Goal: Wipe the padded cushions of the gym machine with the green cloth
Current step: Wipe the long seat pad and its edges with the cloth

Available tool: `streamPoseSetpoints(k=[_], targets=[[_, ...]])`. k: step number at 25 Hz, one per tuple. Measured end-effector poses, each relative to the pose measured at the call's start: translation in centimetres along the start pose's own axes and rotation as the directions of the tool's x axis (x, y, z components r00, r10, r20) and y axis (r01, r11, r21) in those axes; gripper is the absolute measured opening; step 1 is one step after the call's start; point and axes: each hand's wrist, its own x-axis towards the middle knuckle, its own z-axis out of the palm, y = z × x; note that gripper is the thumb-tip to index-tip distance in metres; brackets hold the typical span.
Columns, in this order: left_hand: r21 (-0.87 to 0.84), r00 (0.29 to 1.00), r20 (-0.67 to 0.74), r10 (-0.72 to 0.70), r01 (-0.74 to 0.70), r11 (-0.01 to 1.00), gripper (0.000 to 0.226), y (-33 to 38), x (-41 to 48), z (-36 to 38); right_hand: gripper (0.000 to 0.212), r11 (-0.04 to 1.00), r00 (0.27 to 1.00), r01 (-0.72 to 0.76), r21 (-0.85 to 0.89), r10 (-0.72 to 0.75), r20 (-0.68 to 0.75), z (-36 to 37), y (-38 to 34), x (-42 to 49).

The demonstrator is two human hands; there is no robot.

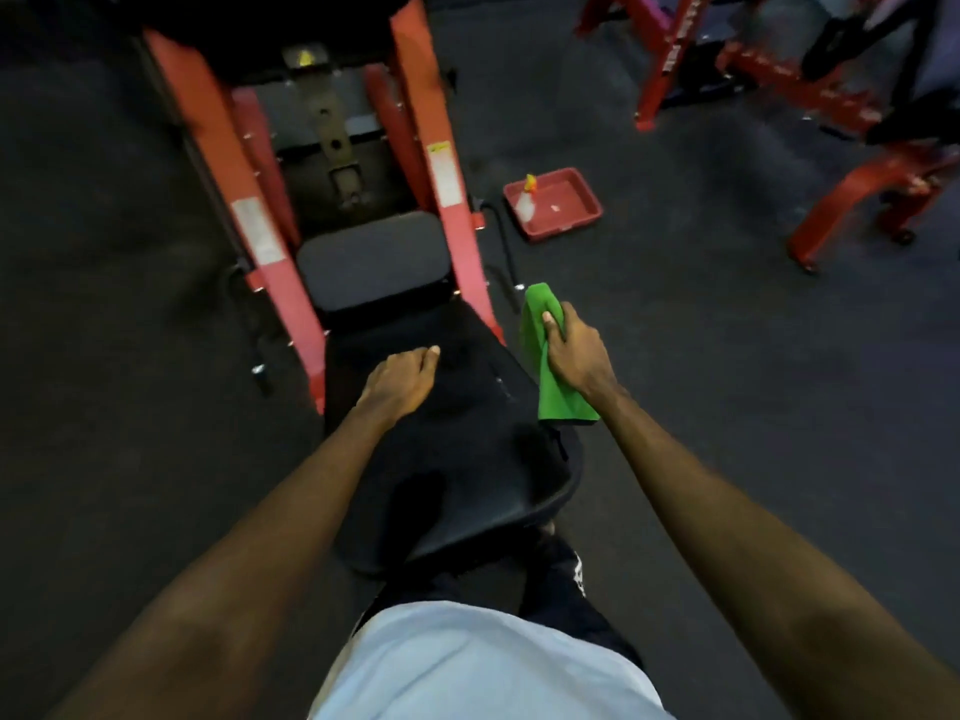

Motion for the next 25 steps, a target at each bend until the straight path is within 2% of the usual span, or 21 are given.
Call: streamPoseSetpoints(k=[4,9,13,18,21,23,25], targets=[[-0.106,0.967,-0.128,-0.219,0.206,0.973,0.051,-2.6,-3.0,1.5,0.038,0.982,0.961,0.182,-0.049,-0.167,0.221,3.2,-1.3,3.6],[-0.221,0.863,-0.202,-0.463,0.421,0.88,0.047,-5.4,-8.4,6.3,0.033,0.896,0.793,0.442,-0.033,-0.374,0.48,8.0,-2.7,3.5],[-0.248,0.746,-0.298,-0.596,0.542,0.803,0.047,-8.6,-11.2,10.3,0.03,0.815,0.631,0.579,-0.038,-0.418,0.654,12.4,-1.4,2.2],[-0.244,0.616,-0.186,-0.765,0.726,0.643,0.037,-14.0,-12.3,18.5,0.037,0.749,0.478,0.662,-0.035,-0.386,0.789,20.1,3.3,-0.8],[-0.256,0.644,-0.202,-0.738,0.693,0.674,0.05,-17.6,-11.1,22.8,0.048,0.723,0.381,0.69,-0.022,-0.337,0.861,26.2,6.1,-2.9],[-0.258,0.675,-0.236,-0.699,0.65,0.715,0.055,-19.8,-10.3,25.4,0.055,0.701,0.282,0.713,0.007,-0.295,0.913,29.4,8.9,-4.9],[-0.302,0.672,-0.258,-0.694,0.626,0.719,0.054,-21.4,-9.8,27.4,0.062,0.589,0.198,0.807,0.029,-0.317,0.928,31.5,12.0,-6.5]])
